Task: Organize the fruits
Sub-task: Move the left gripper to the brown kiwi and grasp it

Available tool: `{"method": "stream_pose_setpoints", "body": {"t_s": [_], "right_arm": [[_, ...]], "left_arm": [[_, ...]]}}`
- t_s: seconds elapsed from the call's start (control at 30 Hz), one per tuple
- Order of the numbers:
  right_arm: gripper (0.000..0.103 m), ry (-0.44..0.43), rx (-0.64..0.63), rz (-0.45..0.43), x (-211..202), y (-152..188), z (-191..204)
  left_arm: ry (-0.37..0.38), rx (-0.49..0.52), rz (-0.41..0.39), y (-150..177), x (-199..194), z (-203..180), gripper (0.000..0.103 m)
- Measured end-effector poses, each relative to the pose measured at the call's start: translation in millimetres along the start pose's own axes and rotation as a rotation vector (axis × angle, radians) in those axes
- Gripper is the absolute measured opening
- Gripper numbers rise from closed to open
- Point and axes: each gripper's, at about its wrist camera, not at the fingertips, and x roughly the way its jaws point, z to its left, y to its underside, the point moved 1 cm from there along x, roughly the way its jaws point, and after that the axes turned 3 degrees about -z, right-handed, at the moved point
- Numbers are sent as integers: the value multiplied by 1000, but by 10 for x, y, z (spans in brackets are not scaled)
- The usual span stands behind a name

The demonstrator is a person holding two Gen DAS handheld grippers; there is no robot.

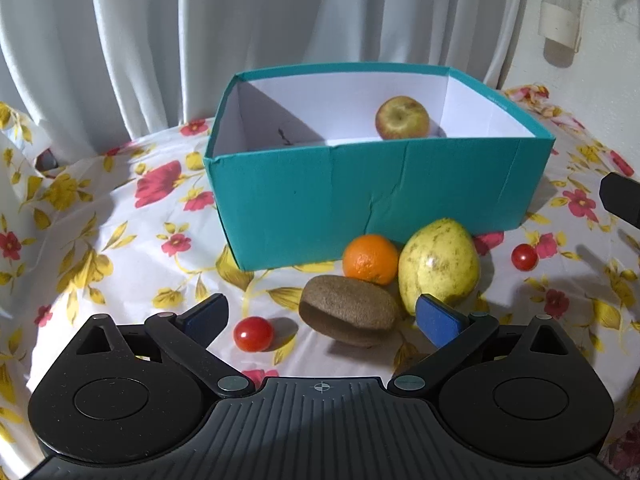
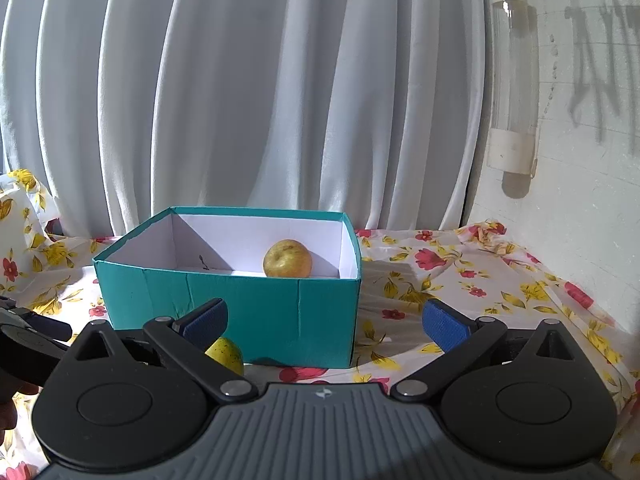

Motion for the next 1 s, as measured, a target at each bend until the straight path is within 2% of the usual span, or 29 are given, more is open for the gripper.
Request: {"method": "stream_pose_setpoints", "body": {"t_s": [0.23, 0.57, 0.6, 0.67, 0.9, 1.0], "right_arm": [[103, 7, 9, 36, 32, 42, 9], [103, 34, 23, 67, 111, 107, -13], [103, 34, 24, 71, 123, 111, -13], [103, 36, 26, 77, 143, 115, -11], [103, 35, 26, 81, 196, 111, 1], [103, 33, 29, 87, 219, 110, 0]], "left_arm": [[-1, 67, -13, 30, 162, -57, 102], [35, 124, -4, 30, 373, -104, 102], [46, 122, -3, 27, 380, -87, 101], [79, 108, 16, 19, 391, -52, 89], [108, 144, 51, 60, 468, -63, 85], [121, 144, 79, 58, 535, -82, 78]]}}
